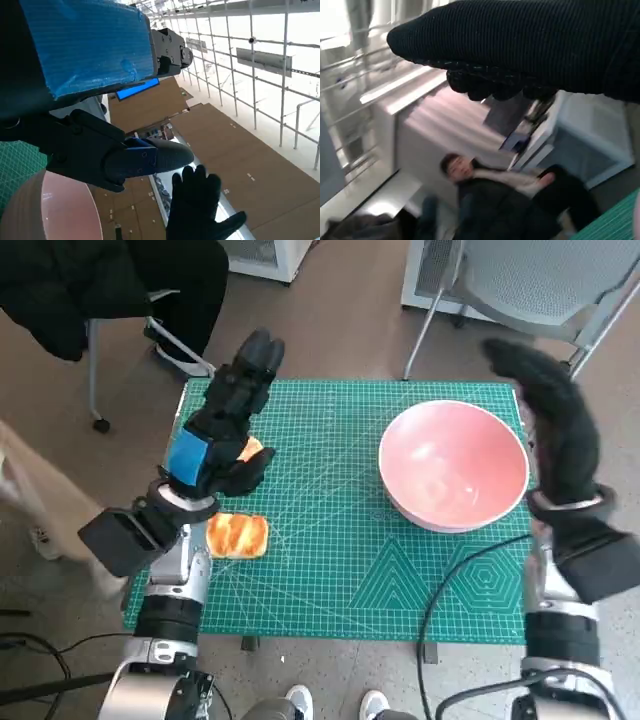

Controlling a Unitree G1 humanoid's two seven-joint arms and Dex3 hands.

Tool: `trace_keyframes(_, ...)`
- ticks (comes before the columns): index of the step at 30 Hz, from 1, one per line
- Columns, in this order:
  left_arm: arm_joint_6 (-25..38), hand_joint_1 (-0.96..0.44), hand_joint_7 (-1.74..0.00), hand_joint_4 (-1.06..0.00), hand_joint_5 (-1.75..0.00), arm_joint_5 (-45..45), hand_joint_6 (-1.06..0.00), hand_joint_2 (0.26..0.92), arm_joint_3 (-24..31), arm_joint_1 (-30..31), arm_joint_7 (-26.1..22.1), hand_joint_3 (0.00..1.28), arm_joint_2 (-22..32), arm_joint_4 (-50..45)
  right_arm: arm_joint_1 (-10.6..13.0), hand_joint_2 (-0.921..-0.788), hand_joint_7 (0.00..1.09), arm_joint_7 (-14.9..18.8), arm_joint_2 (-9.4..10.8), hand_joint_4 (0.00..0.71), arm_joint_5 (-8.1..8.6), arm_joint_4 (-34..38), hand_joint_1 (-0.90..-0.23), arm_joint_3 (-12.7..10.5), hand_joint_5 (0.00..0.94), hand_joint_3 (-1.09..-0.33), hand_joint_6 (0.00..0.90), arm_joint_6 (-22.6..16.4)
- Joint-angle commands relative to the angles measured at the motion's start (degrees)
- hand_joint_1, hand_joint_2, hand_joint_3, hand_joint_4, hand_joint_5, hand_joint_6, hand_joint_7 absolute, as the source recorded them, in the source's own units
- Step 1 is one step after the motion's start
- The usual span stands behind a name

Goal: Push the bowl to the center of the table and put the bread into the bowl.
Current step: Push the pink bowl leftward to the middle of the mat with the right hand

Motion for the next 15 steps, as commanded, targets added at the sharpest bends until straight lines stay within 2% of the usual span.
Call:
trace_keyframes(1, -0.4, -0.73, -0.06, -0.06, 0.0, 0.3, -0.13, 0.921, 0.1, -0.3, -0.2, 0.47, 0.3, -0.2, -1.4, -0.921, 0.39, -0.8, -0.9, 0.187, 1.97, 4.8, -0.659, -2.4, 0.001, -0.792, 0.053, -0.1)
trace_keyframes(7, -0.4, -0.73, -0.07, -0.06, 0.0, 0.3, -0.13, 0.921, 0.1, -0.2, -0.1, 0.48, 0.4, -0.2, -3.8, -0.921, 0.32, -1.2, -1.4, 0.187, 3.31, 9.9, -0.677, -4.5, 0.0, -0.781, 0.085, 0.0)
trace_keyframes(15, -0.5, -0.73, -0.07, -0.06, 0.0, 0.4, -0.13, 0.921, 0.2, -0.3, 0.1, 0.48, 0.5, -0.2, -7.1, -0.921, 0.29, -1.1, -2.3, 0.183, 4.14, 17.1, -0.698, -6.3, 0.0, -0.767, 0.113, 0.9)
